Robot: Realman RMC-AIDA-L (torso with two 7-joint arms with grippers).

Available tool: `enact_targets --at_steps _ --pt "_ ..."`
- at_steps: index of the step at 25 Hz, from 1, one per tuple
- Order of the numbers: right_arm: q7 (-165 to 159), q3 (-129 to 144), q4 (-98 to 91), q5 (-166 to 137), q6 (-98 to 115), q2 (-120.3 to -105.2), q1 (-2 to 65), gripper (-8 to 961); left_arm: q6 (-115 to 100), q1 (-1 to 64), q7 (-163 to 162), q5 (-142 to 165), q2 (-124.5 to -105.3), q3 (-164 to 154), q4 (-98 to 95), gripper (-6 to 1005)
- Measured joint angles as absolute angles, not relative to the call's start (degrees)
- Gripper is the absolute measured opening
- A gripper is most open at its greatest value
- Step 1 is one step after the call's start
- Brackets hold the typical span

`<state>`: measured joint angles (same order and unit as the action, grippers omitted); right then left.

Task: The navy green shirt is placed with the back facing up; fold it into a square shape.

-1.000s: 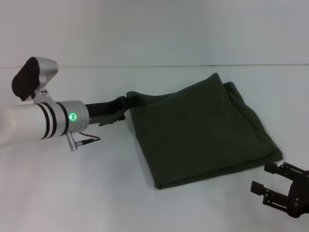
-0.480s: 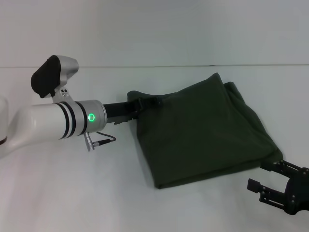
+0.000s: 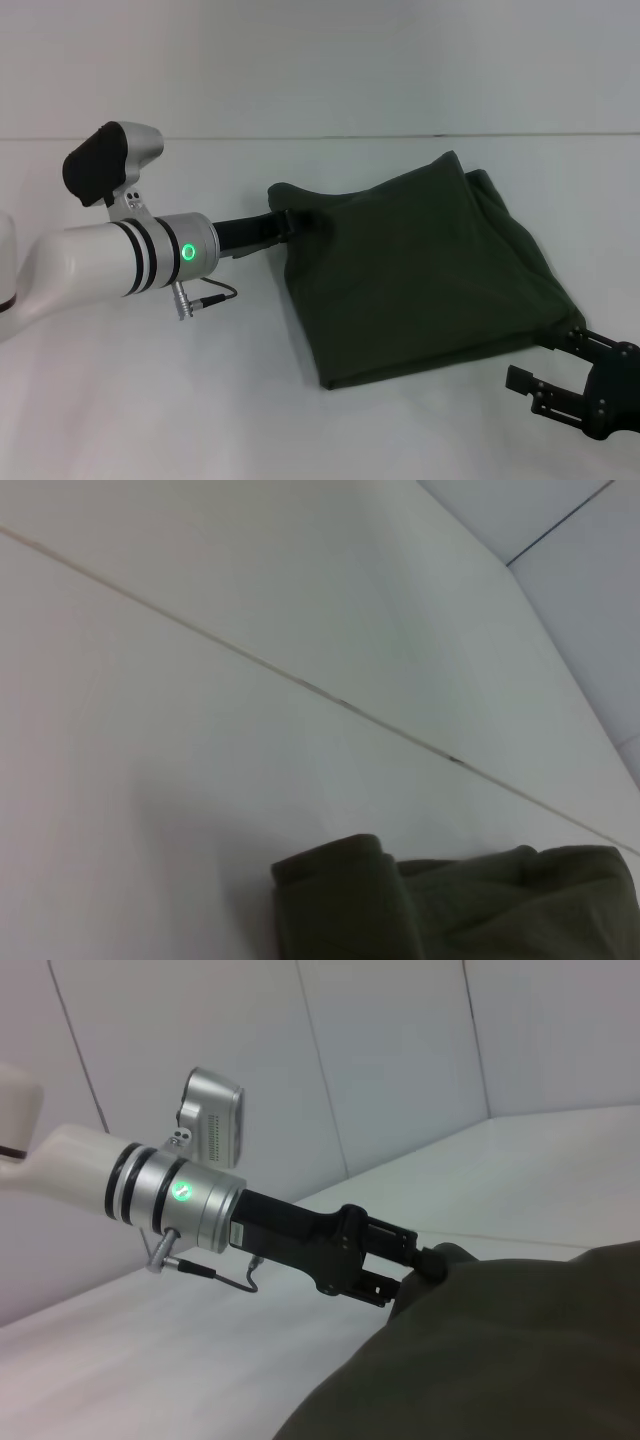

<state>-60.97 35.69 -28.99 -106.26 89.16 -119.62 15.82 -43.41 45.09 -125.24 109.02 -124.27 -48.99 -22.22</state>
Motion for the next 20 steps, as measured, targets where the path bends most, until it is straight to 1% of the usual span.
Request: enact_targets --at_steps 1,6,12,20 --pt "-60.99 35.68 -28.93 -106.26 89.17 -119.62 15.9 785 -43.42 45.08 -124.84 109.0 -124.28 -48.98 -22.19 693" --pt "-61.0 35.75 -28.89 -106.26 89.24 -119.71 15.96 785 -43.45 44.73 -122.49 107.54 -124.28 -48.94 -22.12 450" --pt "-61.0 35.71 -28.9 -106.26 89.36 -119.71 16.02 786 -43.74 44.51 -118.51 104.61 -124.35 -49.07 -21.55 244" --pt "-61.28 35.75 -28.92 -106.26 89.17 -119.71 16.53 786 -43.66 44.47 -117.63 104.58 -124.24 -48.95 -20.9 110"
